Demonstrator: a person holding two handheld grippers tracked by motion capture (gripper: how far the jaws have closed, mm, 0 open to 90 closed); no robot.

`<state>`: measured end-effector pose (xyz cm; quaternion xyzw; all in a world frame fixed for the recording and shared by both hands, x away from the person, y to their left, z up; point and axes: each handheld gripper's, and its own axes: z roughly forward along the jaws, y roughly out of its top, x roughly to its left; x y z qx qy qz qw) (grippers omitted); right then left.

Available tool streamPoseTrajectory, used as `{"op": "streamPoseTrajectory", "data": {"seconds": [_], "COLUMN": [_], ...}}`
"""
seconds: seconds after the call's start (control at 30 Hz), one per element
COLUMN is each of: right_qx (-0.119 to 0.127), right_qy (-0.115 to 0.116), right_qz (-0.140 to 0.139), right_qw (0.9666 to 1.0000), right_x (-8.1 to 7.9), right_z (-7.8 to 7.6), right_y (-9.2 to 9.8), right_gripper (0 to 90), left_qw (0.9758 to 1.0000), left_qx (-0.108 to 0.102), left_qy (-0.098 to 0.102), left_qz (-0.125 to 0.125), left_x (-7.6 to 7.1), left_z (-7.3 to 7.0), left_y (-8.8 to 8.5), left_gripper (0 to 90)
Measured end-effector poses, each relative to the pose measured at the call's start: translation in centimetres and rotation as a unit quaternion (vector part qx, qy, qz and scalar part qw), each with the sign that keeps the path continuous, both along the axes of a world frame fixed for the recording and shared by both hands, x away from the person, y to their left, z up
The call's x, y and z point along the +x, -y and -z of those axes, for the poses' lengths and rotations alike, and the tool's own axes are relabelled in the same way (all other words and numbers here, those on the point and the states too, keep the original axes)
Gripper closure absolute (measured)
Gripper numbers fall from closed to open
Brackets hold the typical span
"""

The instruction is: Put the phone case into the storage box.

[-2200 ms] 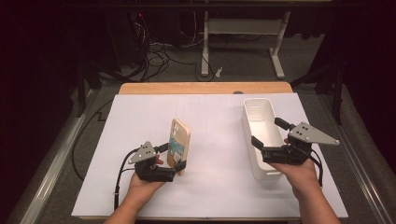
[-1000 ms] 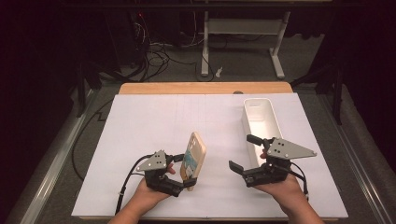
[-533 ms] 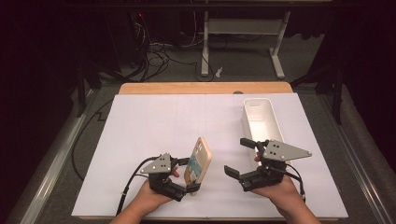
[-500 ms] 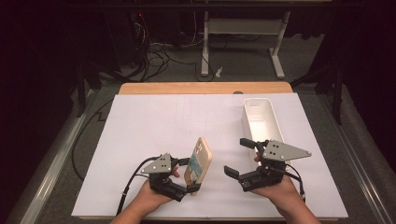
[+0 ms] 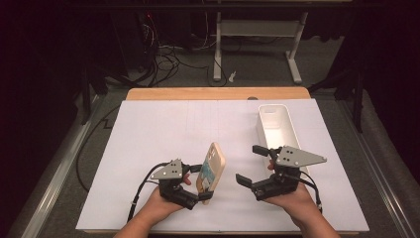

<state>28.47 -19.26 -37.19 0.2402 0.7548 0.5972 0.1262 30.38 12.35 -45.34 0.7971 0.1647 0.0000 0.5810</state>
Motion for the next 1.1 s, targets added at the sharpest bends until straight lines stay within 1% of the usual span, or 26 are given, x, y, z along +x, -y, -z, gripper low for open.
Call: {"op": "streamPoseTrajectory", "data": {"seconds": [0.1,0.2,0.27,0.37,0.47,0.53,0.63,0.67,0.8,0.97,1.1], "right_qx": [0.001,0.006,0.005,-0.001,-0.001,0.000,-0.004,-0.002,-0.001,0.000,0.001], "right_qy": [-0.001,-0.006,-0.007,-0.011,-0.013,-0.015,-0.015,-0.016,-0.015,-0.020,-0.023], "right_qz": [0.001,0.003,0.004,0.006,0.005,0.001,-0.005,-0.006,-0.018,-0.029,-0.039], "right_qw": [1.0000,1.0000,1.0000,0.9999,0.9999,0.9999,0.9999,0.9999,0.9997,0.9994,0.9990], "right_x": [0.5,1.1,1.6,2.3,2.8,2.8,2.5,2.4,2.1,1.7,1.5], "right_z": [-0.1,-0.3,-0.4,-0.6,-0.6,-0.5,-0.4,-0.4,-0.4,-0.3,-0.2], "right_y": [0.0,0.1,0.2,0.1,-0.1,-0.2,-0.4,-0.5,-0.7,-1.0,-1.2], "right_gripper": [0.0,0.0,0.0,0.0,0.0,0.0,0.0,0.0,0.0,0.0,0.0], "left_qw": [1.0000,1.0000,1.0000,0.9997,0.9997,0.9996,0.9996,0.9995,0.9993,0.9989,0.9987], "left_qx": [0.004,-0.006,-0.005,-0.021,-0.025,-0.025,-0.024,-0.027,-0.021,-0.025,-0.022], "left_qy": [-0.002,-0.004,-0.003,-0.009,-0.008,-0.008,-0.007,-0.007,-0.003,-0.002,0.000], "left_qz": [-0.002,-0.003,-0.003,-0.002,0.002,0.007,0.010,0.017,0.031,0.039,0.047], "left_x": [0.8,1.4,1.7,2.1,2.0,1.9,1.8,1.6,1.0,0.6,0.3], "left_z": [-0.2,-0.4,-0.6,-0.7,-0.6,-0.5,-0.5,-0.4,-0.3,-0.3,-0.2], "left_y": [-0.1,0.0,0.3,0.6,0.9,0.9,1.0,1.1,1.5,1.7,1.8], "left_gripper": [10.5,10.5,10.4,10.4,10.5,10.5,10.4,10.4,10.4,10.4,10.4]}}
